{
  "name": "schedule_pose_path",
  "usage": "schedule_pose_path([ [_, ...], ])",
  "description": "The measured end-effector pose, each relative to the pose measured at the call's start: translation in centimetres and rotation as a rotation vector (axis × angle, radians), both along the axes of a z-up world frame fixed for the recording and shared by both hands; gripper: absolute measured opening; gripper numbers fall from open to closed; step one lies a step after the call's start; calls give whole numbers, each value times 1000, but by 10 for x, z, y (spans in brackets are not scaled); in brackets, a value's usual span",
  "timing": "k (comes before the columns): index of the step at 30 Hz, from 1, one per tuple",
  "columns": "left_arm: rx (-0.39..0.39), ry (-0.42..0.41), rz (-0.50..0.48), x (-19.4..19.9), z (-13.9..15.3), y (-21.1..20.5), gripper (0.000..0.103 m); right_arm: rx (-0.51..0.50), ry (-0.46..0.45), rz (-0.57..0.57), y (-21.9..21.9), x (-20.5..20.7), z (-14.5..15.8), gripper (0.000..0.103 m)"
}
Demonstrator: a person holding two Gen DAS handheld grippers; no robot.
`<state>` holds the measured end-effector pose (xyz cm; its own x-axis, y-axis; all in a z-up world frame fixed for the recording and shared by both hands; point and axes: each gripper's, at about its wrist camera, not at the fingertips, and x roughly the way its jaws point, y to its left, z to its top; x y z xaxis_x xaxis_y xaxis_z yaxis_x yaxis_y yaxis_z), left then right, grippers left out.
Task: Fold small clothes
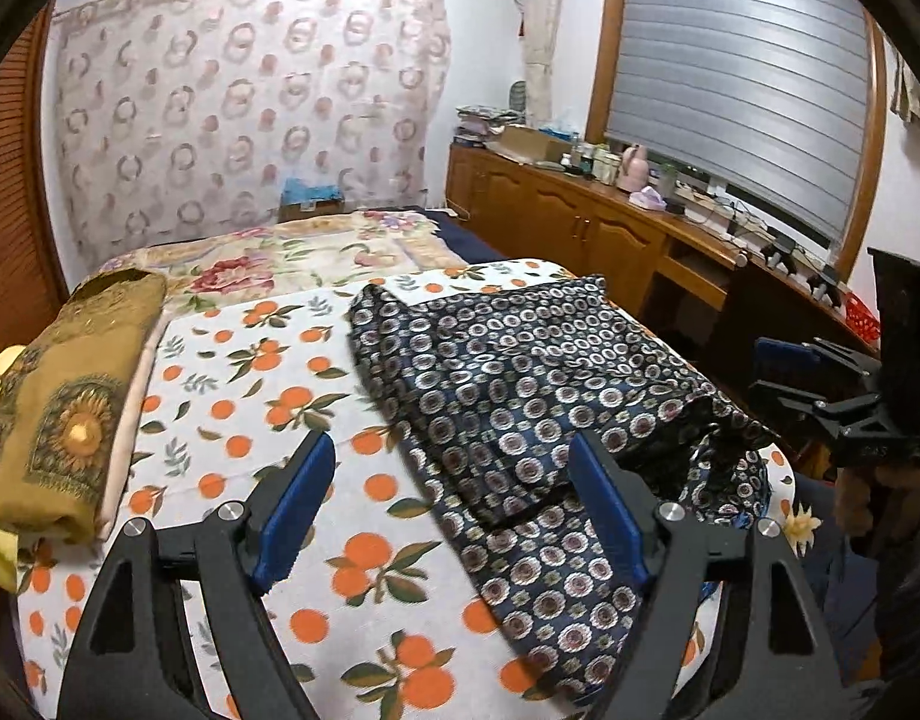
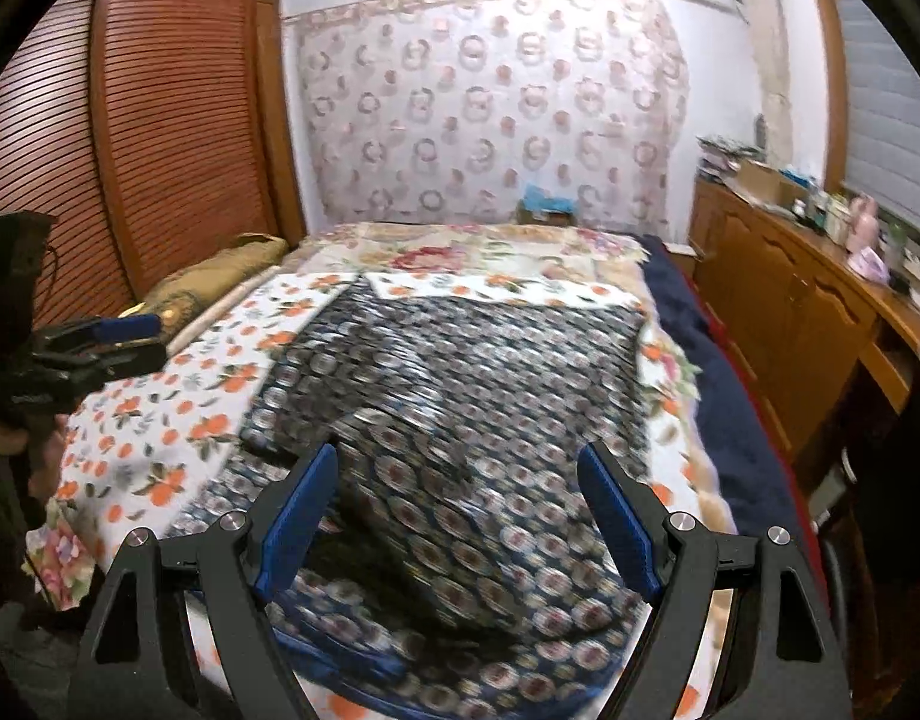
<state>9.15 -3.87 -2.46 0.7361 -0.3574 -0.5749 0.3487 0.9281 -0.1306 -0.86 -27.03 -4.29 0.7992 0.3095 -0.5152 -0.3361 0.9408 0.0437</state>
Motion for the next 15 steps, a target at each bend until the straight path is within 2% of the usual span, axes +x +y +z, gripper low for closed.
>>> schedule_pose_path([
  [8,-15,15,31,-3,-10,16,81,-106,45,99,43,28,-18,84],
  [11,-17,15,41,-4,-12,19,81,-156,76,96,52,45,-26,74],
  [12,-14,11,47,-4,-13,20,81,-172,81,96,53,49,-27,63],
  [13,-6,2,57,-5,-13,20,81,-185,86,103,54,53,-30,43],
  [15,12,-27,78,-7,-14,20,81,-189,90,128,58,57,-32,18],
])
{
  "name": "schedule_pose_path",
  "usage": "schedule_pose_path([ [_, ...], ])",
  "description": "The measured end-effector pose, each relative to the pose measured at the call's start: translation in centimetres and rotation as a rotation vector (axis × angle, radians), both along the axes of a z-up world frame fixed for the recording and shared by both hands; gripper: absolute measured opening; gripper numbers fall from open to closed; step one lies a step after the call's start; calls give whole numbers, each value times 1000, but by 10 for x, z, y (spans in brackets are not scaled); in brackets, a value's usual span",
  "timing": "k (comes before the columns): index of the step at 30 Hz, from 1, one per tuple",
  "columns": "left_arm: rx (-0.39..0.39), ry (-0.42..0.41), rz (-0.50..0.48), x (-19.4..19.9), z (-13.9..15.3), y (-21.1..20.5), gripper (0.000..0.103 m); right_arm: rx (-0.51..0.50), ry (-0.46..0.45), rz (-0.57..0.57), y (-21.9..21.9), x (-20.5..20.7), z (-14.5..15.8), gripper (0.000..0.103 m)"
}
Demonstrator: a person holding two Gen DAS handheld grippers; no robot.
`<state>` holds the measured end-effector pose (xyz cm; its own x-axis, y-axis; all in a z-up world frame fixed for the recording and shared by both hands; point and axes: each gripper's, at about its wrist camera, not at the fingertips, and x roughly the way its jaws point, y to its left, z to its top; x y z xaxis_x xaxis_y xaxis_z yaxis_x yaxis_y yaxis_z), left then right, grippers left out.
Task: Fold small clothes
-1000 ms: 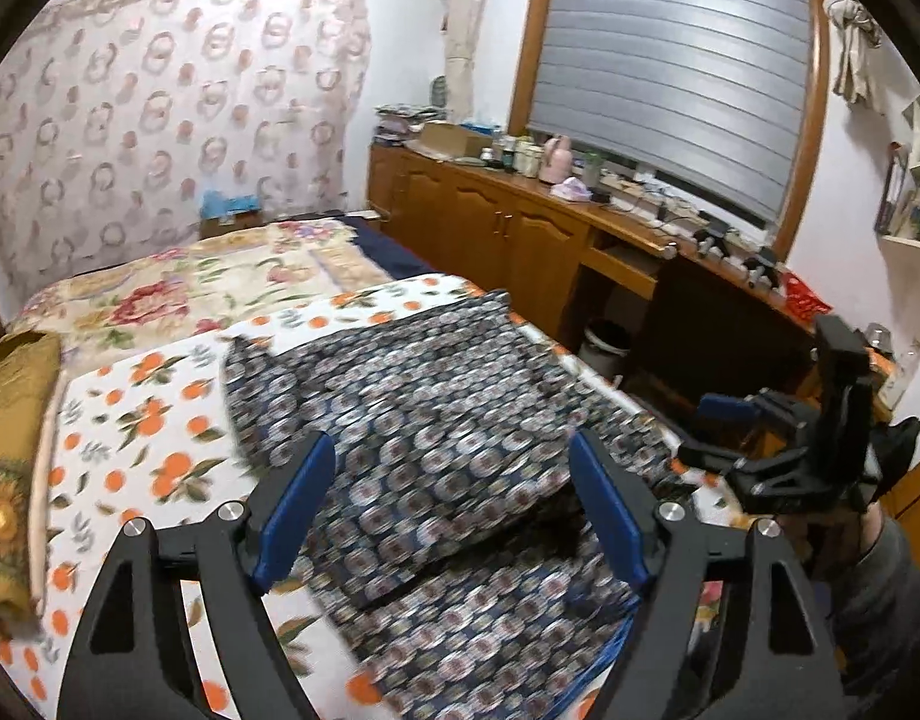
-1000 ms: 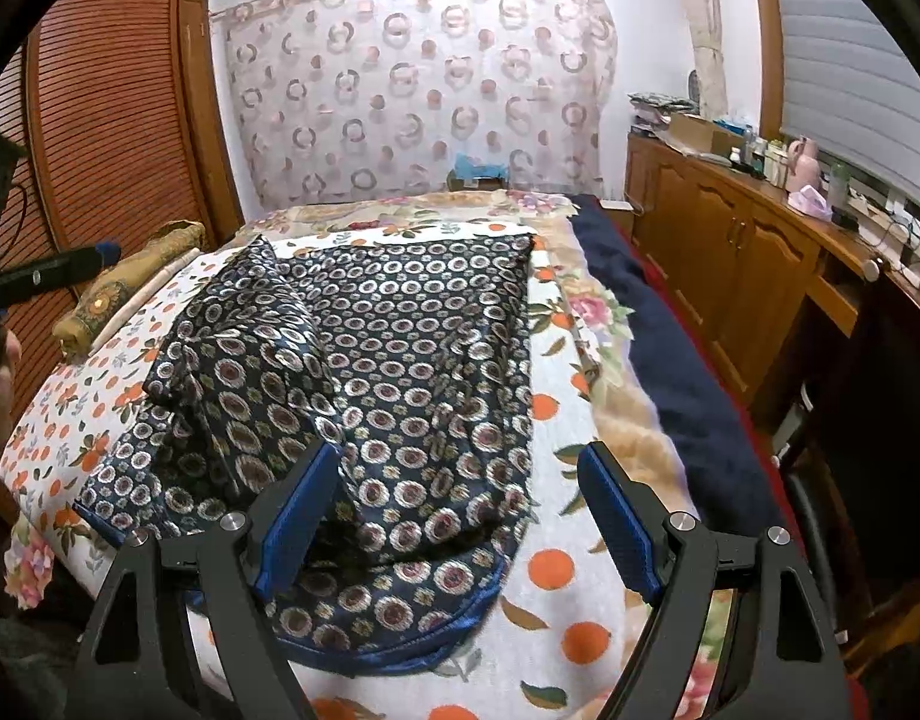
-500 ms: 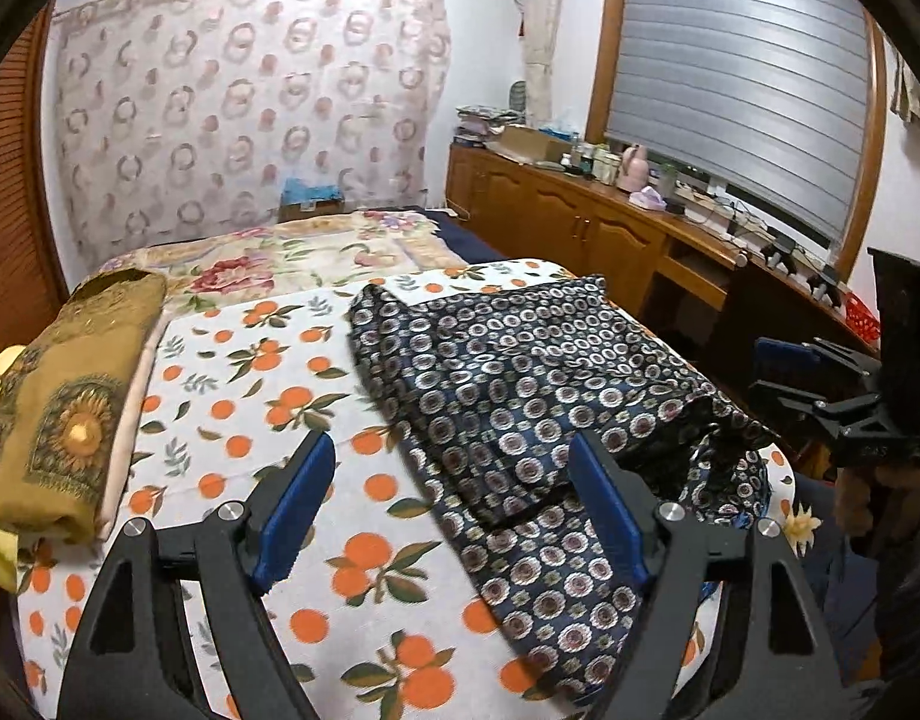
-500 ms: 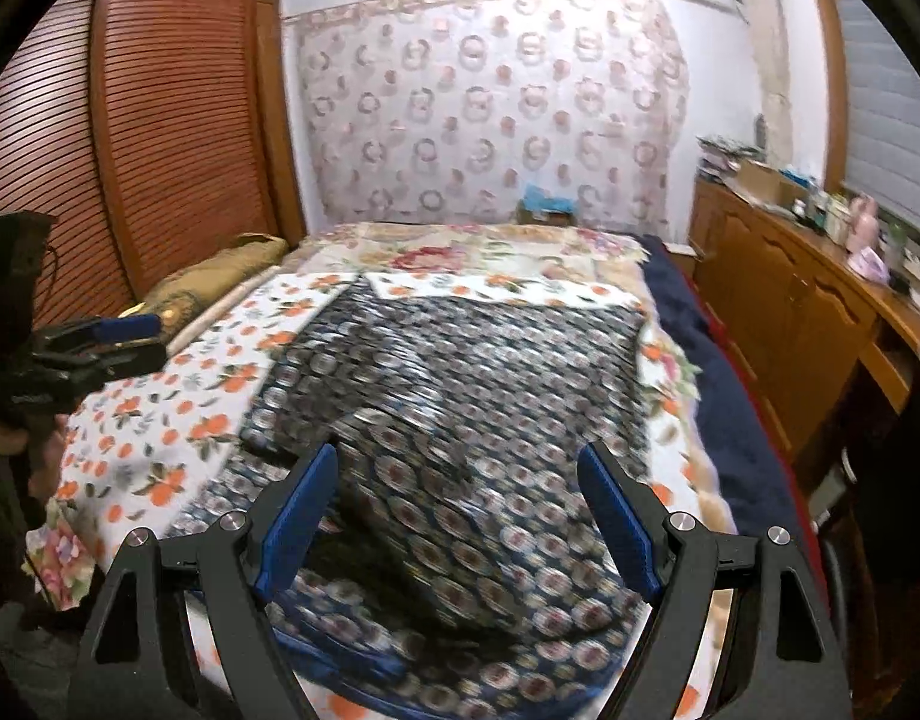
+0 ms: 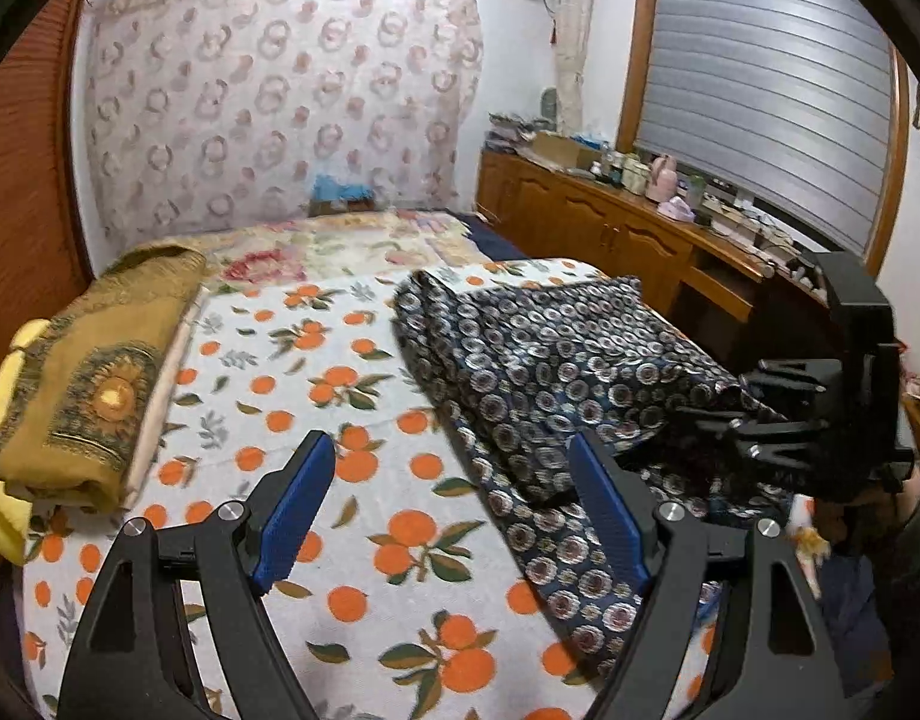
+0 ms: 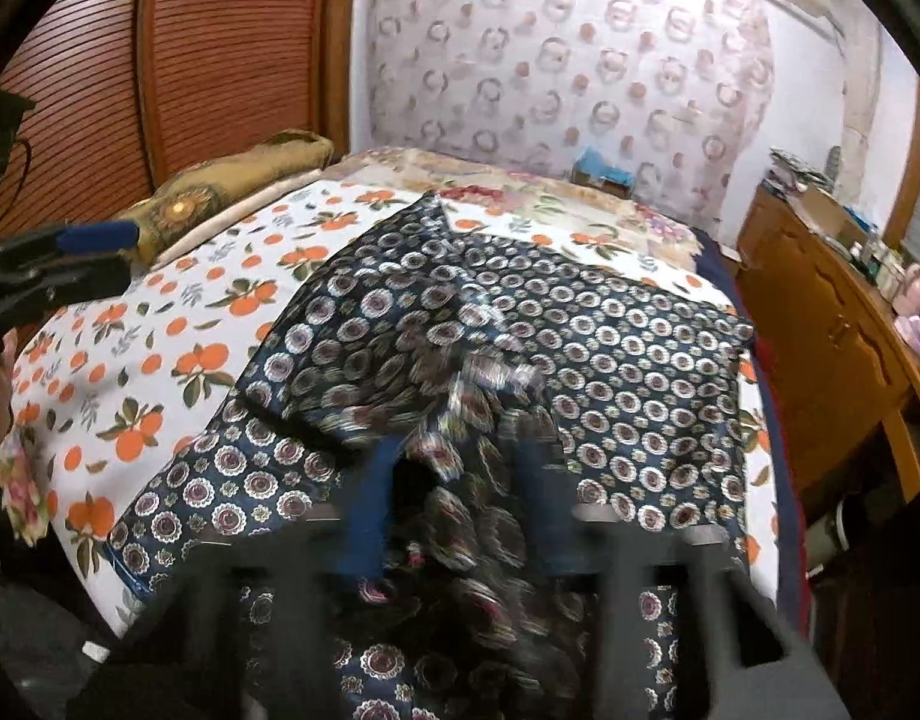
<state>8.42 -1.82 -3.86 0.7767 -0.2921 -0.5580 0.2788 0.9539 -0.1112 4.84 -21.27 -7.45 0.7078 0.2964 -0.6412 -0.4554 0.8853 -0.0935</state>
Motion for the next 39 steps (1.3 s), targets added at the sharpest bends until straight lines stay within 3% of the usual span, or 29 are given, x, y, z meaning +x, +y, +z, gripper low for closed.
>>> schedule_pose_path([
  [3,15,-40,13,-4,-1,-1,81,39,-16,54,1,-8,7,9],
  [6,1,-28,7,-3,-4,-1,81,75,-65,48,-8,-21,19,7],
  [12,-16,-17,0,-2,-5,-4,81,147,-89,-90,-56,-18,37,8],
  [14,-22,-9,-9,-3,-5,-5,81,154,-43,-164,-76,-5,33,13],
  [16,-35,-2,-22,-3,-6,-6,81,90,-31,-253,-90,4,27,28],
  [18,-45,0,-26,-4,-6,-6,81,74,-30,-289,-100,8,27,37],
  [24,-47,2,-23,-3,-7,-8,81,118,-81,-183,-86,-9,44,61],
  [30,-41,7,-16,-3,-9,-8,81,127,2,-24,-36,-7,26,62],
  [35,-41,28,-23,2,-15,-8,81,74,73,53,-9,22,4,62],
  [36,-38,29,-27,3,-16,-9,81,50,87,60,-5,28,0,62],
  [38,-29,34,-36,6,-19,-11,81,5,106,60,-6,36,-6,29],
  [39,-27,36,-40,7,-20,-12,81,-14,120,80,-6,40,-7,1],
])
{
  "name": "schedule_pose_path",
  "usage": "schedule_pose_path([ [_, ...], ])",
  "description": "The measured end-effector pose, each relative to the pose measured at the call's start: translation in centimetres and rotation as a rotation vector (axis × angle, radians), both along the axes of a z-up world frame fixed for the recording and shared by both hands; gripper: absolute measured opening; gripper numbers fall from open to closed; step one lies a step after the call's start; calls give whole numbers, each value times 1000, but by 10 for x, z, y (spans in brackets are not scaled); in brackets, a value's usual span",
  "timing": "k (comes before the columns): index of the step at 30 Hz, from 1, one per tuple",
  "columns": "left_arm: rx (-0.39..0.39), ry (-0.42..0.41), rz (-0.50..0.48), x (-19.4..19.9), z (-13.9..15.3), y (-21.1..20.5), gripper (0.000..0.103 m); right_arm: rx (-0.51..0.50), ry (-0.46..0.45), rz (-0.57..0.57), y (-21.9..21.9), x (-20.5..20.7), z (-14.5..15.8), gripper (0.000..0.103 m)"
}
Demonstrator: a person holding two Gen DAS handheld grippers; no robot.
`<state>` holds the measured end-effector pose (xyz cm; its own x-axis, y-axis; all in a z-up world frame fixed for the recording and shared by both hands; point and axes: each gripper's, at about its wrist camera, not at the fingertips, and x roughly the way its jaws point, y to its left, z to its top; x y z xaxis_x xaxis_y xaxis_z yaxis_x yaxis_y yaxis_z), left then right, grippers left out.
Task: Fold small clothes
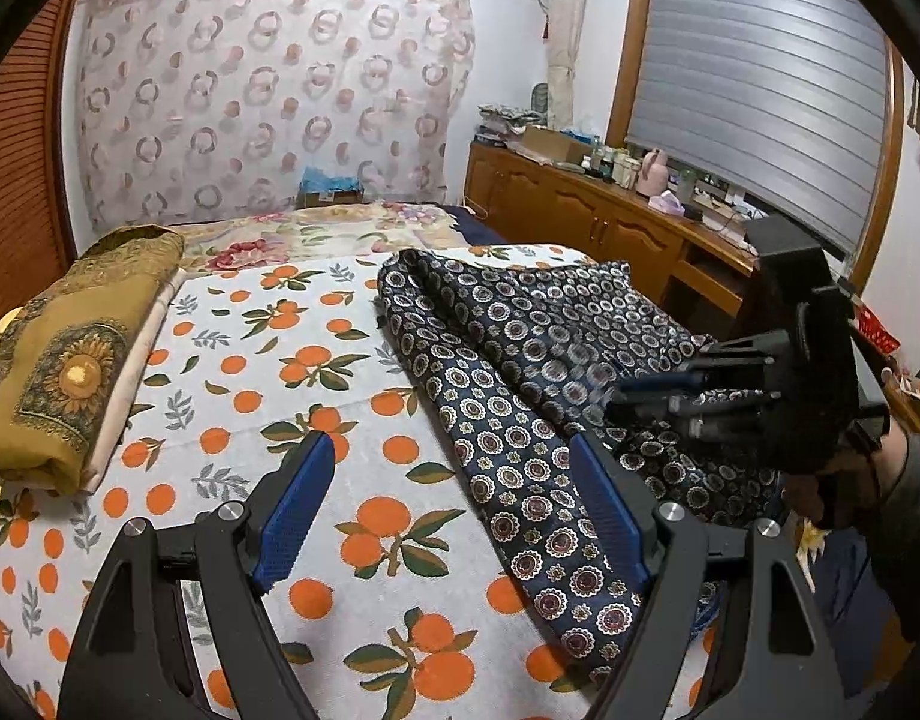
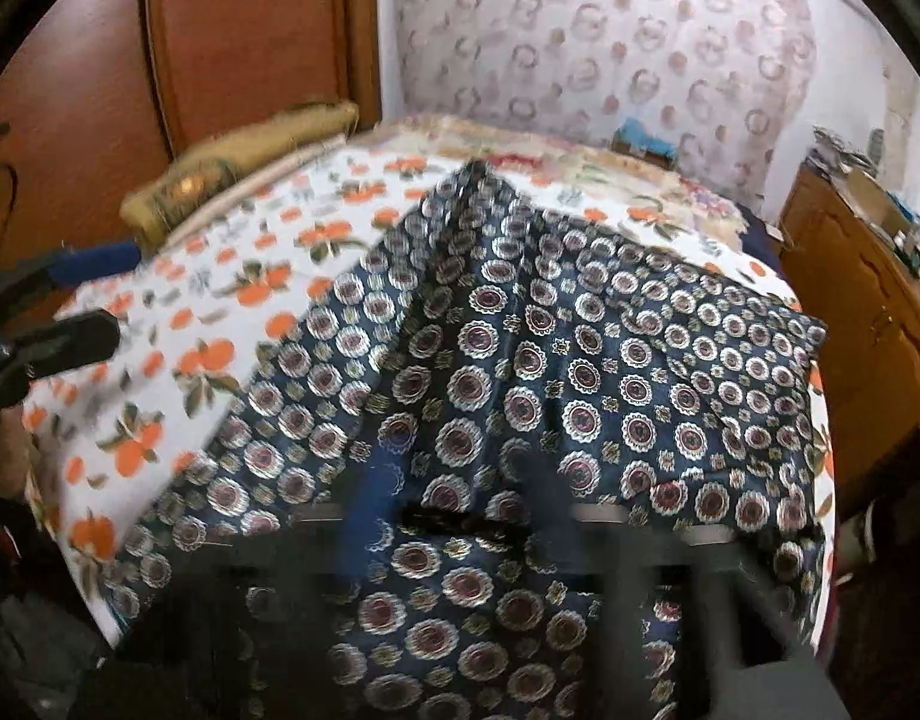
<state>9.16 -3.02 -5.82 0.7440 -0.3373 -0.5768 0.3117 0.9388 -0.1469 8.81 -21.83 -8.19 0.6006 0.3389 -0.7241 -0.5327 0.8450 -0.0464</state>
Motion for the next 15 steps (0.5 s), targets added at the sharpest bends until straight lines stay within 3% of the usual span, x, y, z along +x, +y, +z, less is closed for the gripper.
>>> schedule_pose_path([
  [3,8,9,-4,6,-4,-1,81,-7,-35,26,0,7,18,0],
  [9,3,28,4,19,-7,0,81,85,-128,-44,-46,30,74,0],
  [12,5,38,13,24,-10,2,81,74,-131,-8,-46,32,78,0],
  [14,-2,48,17,28,-13,4,81,88,-87,41,-32,31,65,1],
  [15,0,54,20,30,-14,4,81,78,-68,48,-25,32,55,11],
])
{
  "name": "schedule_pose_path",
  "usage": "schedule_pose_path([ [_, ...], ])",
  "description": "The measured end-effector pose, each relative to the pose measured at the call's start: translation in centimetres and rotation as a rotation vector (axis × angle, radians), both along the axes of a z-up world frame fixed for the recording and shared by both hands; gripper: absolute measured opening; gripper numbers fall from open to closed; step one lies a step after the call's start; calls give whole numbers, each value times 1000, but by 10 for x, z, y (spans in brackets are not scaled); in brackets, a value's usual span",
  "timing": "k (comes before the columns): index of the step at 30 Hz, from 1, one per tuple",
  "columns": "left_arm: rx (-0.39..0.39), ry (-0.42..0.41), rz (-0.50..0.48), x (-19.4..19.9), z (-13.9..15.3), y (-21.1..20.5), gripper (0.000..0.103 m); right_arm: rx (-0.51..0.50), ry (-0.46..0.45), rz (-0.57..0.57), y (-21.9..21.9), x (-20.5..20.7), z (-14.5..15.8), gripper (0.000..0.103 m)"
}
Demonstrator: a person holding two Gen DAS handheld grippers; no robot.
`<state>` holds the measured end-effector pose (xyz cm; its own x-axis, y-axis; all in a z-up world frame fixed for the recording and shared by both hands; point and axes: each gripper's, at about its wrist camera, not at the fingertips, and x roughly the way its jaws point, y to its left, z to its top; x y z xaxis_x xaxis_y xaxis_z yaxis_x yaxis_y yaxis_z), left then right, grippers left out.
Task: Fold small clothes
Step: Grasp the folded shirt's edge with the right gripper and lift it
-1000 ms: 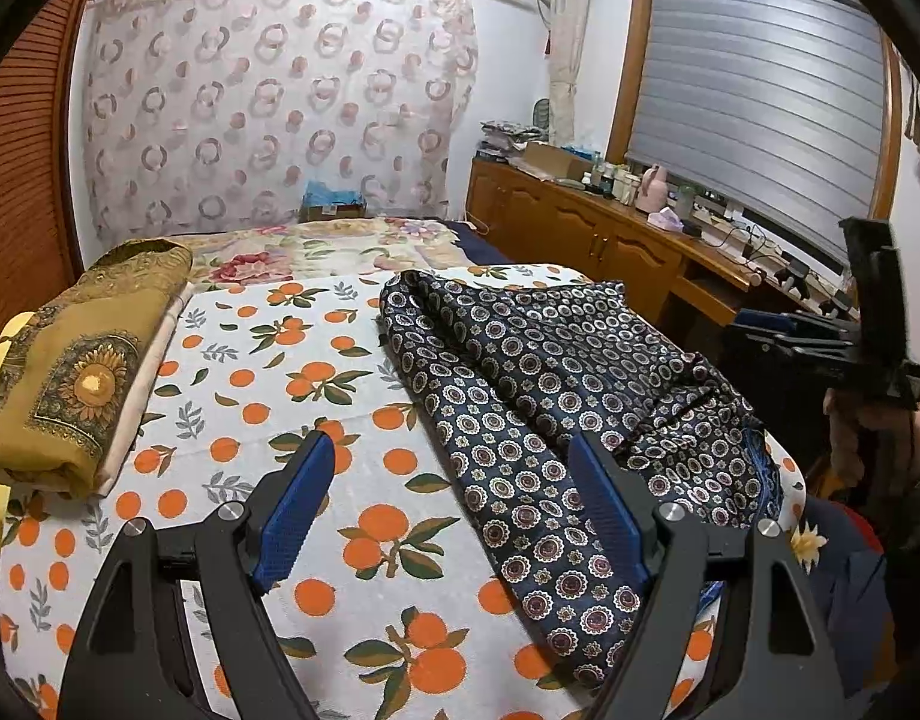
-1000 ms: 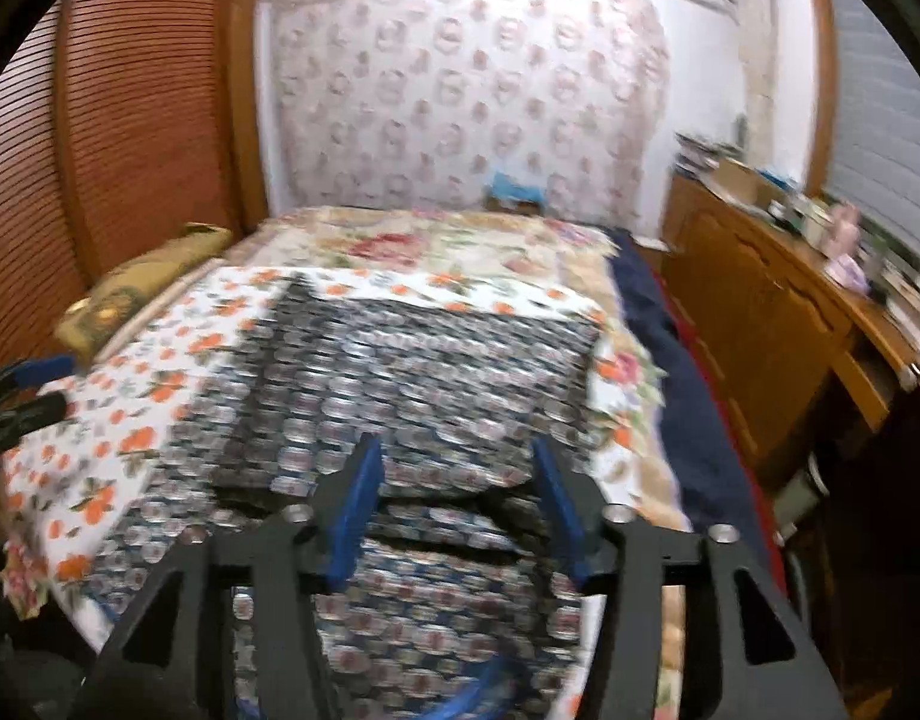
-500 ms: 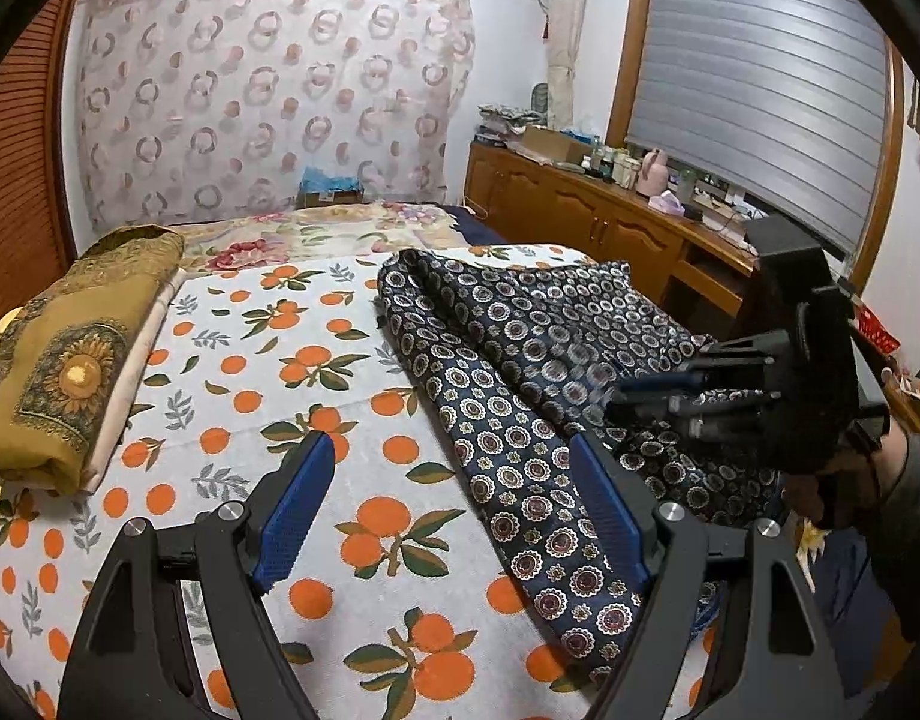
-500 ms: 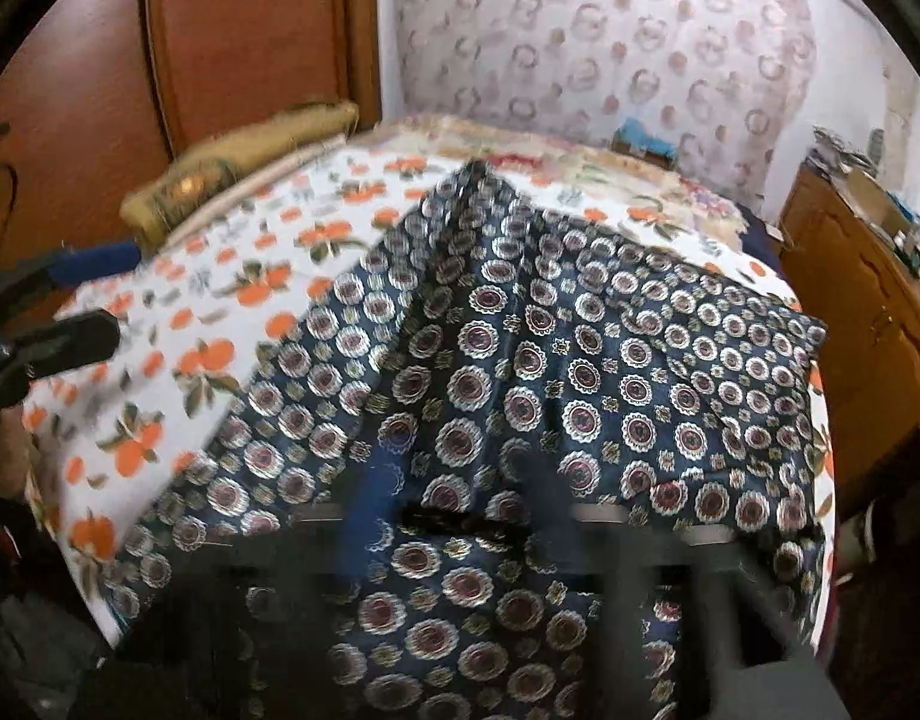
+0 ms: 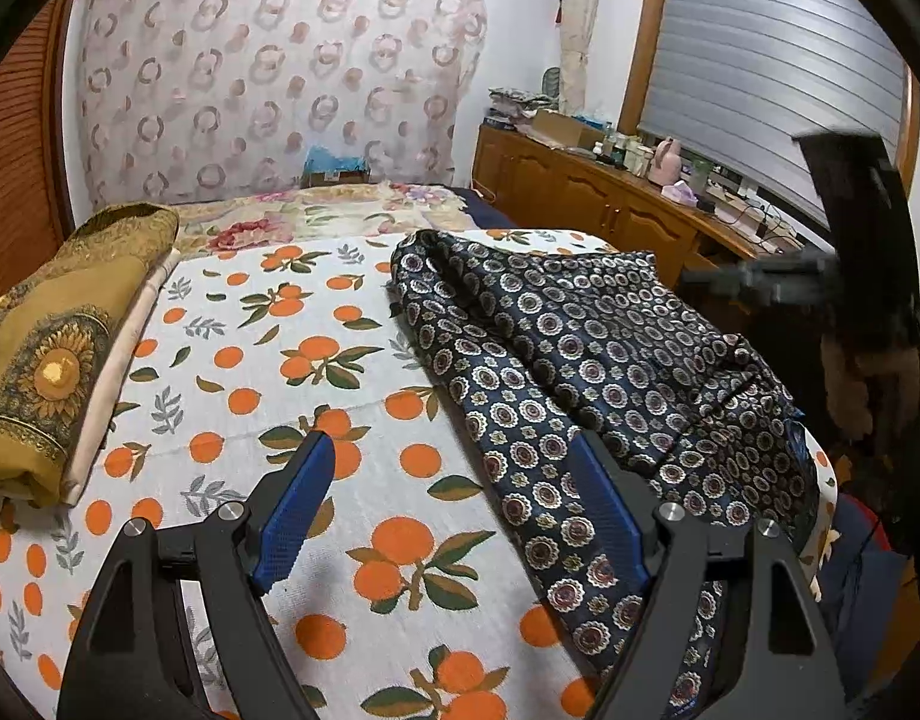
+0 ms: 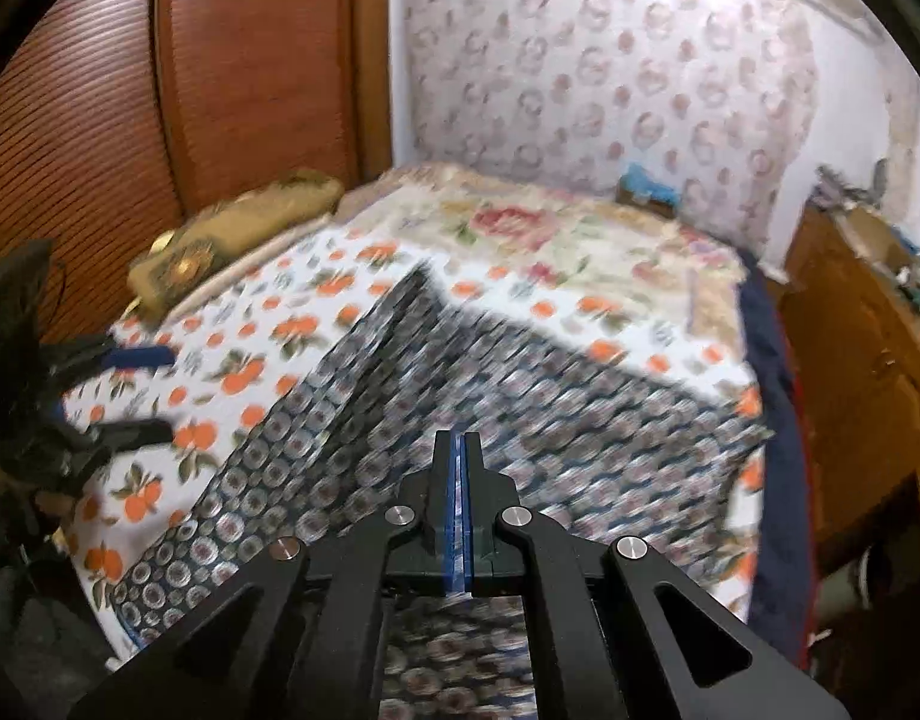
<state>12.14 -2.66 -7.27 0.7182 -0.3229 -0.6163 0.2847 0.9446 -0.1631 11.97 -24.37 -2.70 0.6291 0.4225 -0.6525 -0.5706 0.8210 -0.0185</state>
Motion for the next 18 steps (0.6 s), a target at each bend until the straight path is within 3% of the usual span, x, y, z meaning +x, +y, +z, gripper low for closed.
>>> schedule_pose_path([
  [1,4,3,3,2,-1,0,81,-21,12,0,7,1,-9,28],
  [3,13,11,9,5,-4,-1,81,-12,45,19,19,2,-25,49],
  [8,19,22,-8,9,-5,-2,81,-11,148,43,36,11,-55,52],
  [9,22,23,-11,10,-6,-3,81,-18,164,46,42,14,-60,50],
  [12,31,27,-14,12,-7,-4,81,-103,126,65,52,14,-64,4],
  [18,36,35,-20,16,-9,-7,81,-49,56,72,32,16,-33,2],
])
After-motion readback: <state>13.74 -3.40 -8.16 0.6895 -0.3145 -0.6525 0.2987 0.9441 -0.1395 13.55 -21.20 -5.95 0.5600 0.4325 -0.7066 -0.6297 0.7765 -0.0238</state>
